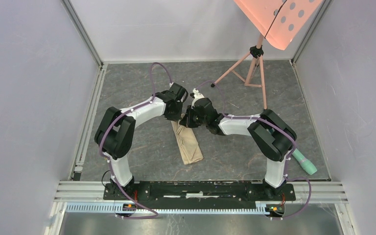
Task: Fold the napkin into a case and place the utensils inside
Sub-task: Pick up the top corner of the smaller rectangle folded napkin from the center of the board, then insert the folded napkin into the top corner of the smaller rectangle at the center of the board.
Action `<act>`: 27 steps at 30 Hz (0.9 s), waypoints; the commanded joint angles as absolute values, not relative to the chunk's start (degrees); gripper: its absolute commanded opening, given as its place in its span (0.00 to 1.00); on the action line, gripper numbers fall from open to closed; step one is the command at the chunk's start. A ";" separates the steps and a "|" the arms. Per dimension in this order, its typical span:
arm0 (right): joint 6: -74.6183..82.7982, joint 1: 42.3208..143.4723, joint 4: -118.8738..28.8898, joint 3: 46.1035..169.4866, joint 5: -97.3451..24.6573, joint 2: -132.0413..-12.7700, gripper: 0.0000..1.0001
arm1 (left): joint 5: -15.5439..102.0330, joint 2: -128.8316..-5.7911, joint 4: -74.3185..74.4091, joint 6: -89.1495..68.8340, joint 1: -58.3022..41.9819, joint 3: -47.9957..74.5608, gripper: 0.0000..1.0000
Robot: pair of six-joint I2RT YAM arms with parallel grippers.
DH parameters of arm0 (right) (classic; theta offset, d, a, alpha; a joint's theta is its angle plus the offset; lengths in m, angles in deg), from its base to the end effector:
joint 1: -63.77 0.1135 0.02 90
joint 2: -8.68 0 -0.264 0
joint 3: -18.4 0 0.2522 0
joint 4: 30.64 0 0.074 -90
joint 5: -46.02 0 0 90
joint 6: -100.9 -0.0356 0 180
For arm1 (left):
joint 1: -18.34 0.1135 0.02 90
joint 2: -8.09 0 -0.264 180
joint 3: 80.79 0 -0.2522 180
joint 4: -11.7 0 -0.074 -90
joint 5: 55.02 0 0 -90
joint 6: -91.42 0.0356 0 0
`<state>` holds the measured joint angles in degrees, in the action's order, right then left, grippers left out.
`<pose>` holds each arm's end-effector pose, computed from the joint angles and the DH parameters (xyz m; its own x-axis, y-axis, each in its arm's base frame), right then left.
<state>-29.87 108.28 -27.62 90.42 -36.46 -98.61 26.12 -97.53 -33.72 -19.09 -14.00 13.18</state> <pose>0.2797 0.2815 0.1616 -0.7936 0.1277 -0.5949 -0.3376 0.7210 0.6052 0.3196 -0.1959 0.1842 -0.8832 0.1494 -0.4446 0.1753 0.9844 -0.0173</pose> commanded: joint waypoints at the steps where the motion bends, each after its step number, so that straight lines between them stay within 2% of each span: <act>1: -28.77 109.10 -26.04 92.58 -35.99 -101.47 0.01 | 29.30 -92.59 -31.24 -16.40 -12.38 14.09 0.02; 6: -26.83 109.73 -25.75 96.03 -35.86 -105.78 0.01 | 37.79 -90.32 -27.79 -18.79 -8.88 18.21 0.02; 9: -24.60 109.18 -26.22 97.64 -33.59 -107.14 0.02 | 38.84 -89.86 -27.62 -18.80 -8.06 18.83 0.02; 16: -20.88 108.60 -25.73 93.31 -31.43 -99.23 0.35 | 39.55 -90.69 -27.99 -18.97 -7.76 19.05 0.02; 19: -19.18 108.42 -26.85 92.72 -31.65 -97.30 0.41 | 39.42 -90.87 -28.03 -18.71 -7.77 19.26 0.02; 23: -17.97 108.24 -27.17 93.27 -32.17 -97.06 0.44 | 39.54 -90.78 -28.06 -18.79 -7.81 19.36 0.02; 27: -18.09 108.22 -27.69 95.56 -31.03 -99.39 0.42 | 39.48 -90.66 -28.09 -18.73 -7.85 19.09 0.02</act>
